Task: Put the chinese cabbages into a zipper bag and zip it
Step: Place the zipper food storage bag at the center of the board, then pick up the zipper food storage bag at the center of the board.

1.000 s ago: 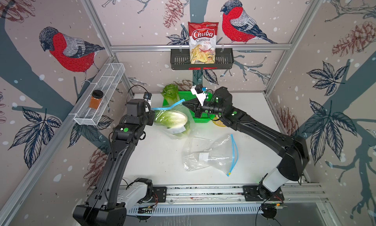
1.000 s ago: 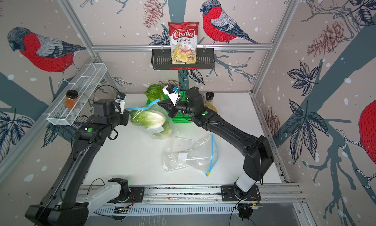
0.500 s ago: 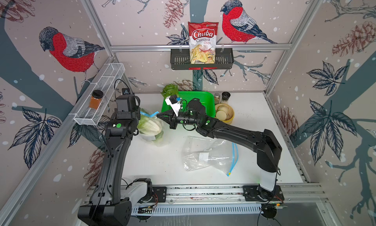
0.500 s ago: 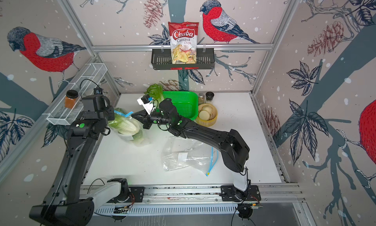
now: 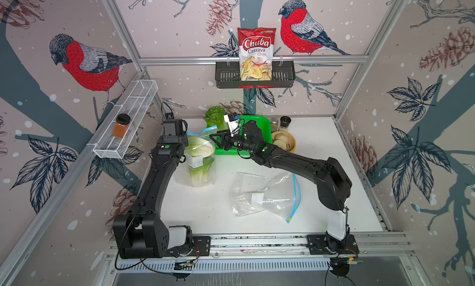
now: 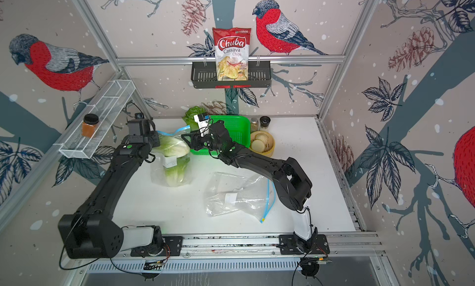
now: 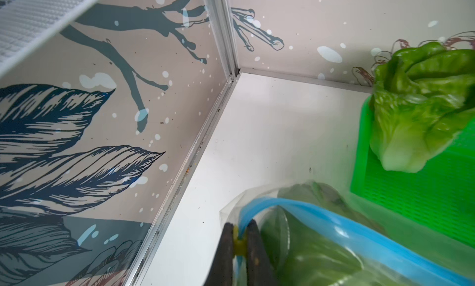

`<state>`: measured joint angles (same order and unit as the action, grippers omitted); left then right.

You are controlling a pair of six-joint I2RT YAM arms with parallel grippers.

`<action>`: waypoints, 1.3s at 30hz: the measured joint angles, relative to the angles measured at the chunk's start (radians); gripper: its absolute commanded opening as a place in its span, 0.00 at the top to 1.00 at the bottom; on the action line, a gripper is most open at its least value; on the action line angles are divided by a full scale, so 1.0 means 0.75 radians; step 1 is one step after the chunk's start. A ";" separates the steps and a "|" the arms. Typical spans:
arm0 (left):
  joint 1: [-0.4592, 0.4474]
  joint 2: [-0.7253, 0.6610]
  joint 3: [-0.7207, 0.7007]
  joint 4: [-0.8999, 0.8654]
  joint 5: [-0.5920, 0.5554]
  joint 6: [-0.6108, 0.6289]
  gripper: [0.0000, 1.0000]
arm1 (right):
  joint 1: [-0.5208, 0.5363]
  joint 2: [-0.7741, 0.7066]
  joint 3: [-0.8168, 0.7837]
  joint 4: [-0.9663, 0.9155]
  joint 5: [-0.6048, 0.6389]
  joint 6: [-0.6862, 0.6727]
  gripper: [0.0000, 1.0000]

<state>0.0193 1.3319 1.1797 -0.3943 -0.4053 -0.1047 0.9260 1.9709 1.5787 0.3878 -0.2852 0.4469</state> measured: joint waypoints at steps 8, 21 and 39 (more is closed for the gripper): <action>0.158 -0.060 -0.128 0.086 -0.060 -0.067 1.00 | -0.040 -0.124 -0.082 -0.050 0.056 -0.035 0.36; 0.276 -0.112 -0.219 0.109 -0.082 -0.138 0.68 | -0.087 -0.283 -0.176 -0.169 0.130 -0.078 0.25; -0.046 -0.334 -0.228 0.044 0.254 -0.271 0.30 | -0.290 -0.829 -0.650 -0.633 0.334 0.083 0.20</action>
<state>-0.0151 1.0817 1.0084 -0.3611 -0.2146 -0.3077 0.7082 1.3495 1.0916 -0.0872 -0.0345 0.5095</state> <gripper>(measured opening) 0.694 0.799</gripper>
